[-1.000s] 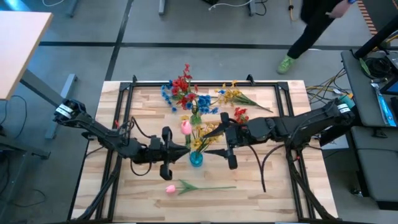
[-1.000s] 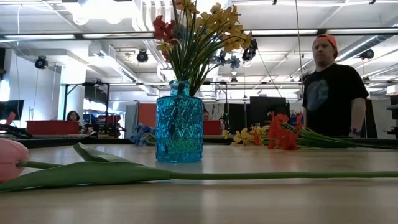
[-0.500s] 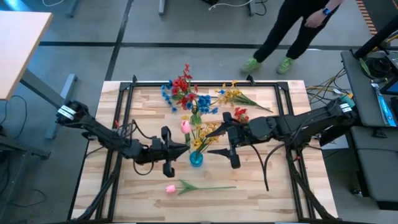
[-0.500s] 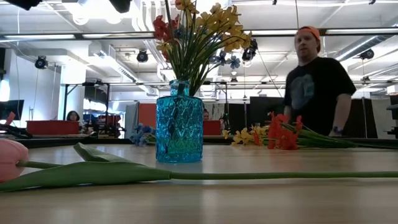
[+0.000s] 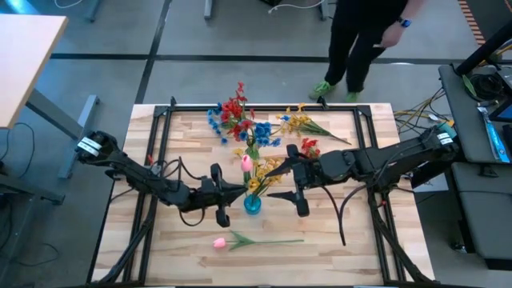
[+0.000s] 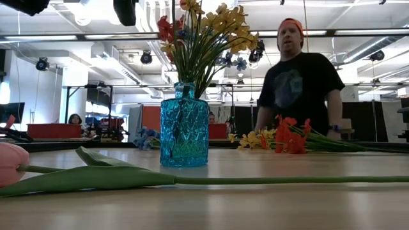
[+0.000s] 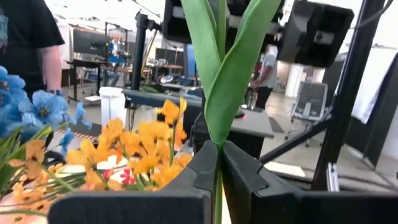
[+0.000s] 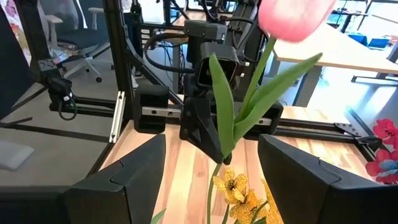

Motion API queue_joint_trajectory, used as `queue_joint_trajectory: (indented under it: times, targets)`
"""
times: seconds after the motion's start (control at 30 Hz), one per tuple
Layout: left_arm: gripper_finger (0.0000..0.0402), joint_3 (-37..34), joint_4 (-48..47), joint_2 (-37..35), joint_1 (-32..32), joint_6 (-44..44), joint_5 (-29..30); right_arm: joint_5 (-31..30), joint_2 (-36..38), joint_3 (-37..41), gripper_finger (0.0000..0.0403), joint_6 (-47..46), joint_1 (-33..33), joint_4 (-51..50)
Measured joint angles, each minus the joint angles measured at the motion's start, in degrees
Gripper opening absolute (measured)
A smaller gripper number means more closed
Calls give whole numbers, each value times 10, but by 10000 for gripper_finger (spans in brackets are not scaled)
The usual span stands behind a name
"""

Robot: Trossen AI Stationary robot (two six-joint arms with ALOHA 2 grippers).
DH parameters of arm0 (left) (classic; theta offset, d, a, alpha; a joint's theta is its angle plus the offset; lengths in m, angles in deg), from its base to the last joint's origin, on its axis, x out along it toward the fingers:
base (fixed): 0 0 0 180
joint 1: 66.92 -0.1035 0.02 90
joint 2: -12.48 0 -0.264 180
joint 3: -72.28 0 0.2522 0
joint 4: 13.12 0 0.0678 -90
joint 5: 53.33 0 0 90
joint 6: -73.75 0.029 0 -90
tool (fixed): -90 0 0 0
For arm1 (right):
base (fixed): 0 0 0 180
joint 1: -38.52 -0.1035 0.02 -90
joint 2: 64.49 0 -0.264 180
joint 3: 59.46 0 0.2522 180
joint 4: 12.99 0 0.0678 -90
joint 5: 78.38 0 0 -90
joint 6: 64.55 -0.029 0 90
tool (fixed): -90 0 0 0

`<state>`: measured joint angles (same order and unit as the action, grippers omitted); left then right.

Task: Sort flowers into vase by color
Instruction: Put the left pink flower into the blue vase

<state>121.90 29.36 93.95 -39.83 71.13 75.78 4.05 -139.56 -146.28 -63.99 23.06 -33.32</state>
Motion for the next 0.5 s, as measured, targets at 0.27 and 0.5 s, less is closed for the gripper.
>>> queue_joint_trajectory:
  times: [0.27, 0.5]
  targets:
    - [0, -4, -6, 16, -1, -4, 0, 0, 0, 0, 247, 0, 0, -2]
    - [0, -4, 28, 61, -2, 9, 7, 0, 0, 0, 247, -2, 0, -2]
